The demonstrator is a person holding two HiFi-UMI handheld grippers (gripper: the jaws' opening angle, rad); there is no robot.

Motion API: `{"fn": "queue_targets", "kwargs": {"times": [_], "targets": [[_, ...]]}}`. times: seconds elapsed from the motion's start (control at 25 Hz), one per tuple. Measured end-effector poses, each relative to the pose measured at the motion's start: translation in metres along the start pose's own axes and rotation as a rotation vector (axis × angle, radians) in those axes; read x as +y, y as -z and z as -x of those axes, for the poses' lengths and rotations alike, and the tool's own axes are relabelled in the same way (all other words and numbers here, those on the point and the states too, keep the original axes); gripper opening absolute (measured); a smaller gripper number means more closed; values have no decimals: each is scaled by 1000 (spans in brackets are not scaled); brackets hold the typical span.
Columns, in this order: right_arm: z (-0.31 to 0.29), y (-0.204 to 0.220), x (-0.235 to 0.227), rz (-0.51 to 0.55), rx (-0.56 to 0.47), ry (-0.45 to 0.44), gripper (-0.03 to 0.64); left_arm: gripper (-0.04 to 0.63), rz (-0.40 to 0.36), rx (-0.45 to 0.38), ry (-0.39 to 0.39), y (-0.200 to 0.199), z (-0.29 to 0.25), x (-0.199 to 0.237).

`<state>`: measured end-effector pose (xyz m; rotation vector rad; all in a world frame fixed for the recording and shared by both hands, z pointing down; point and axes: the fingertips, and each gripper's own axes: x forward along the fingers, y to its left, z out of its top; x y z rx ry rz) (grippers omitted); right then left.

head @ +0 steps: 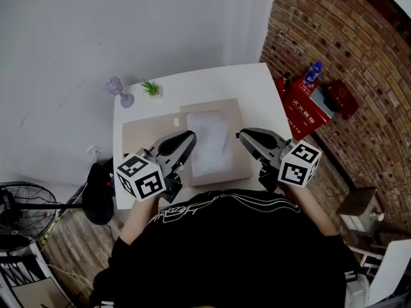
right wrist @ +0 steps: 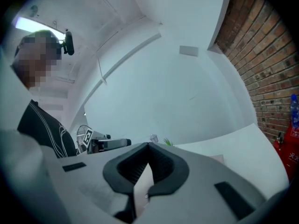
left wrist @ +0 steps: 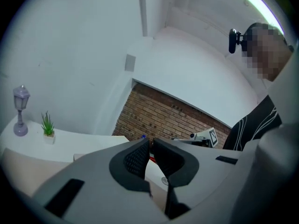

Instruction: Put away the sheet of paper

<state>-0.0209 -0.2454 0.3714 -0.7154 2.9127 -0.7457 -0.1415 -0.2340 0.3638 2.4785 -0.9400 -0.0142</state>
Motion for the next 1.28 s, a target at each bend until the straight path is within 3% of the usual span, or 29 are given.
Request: {"fn": "queue_targets", "kwargs": {"times": [0.4, 0.68, 1.28], "targets": [[-6, 5, 12, 24, 22, -24, 0, 51, -5, 10, 7, -2, 7, -10], [-6, 9, 10, 9, 18, -12, 0, 51, 41, 43, 9, 9, 3, -5], [3, -1, 6, 23, -21, 14, 0, 51, 45, 54, 4, 10, -3, -2]]}}
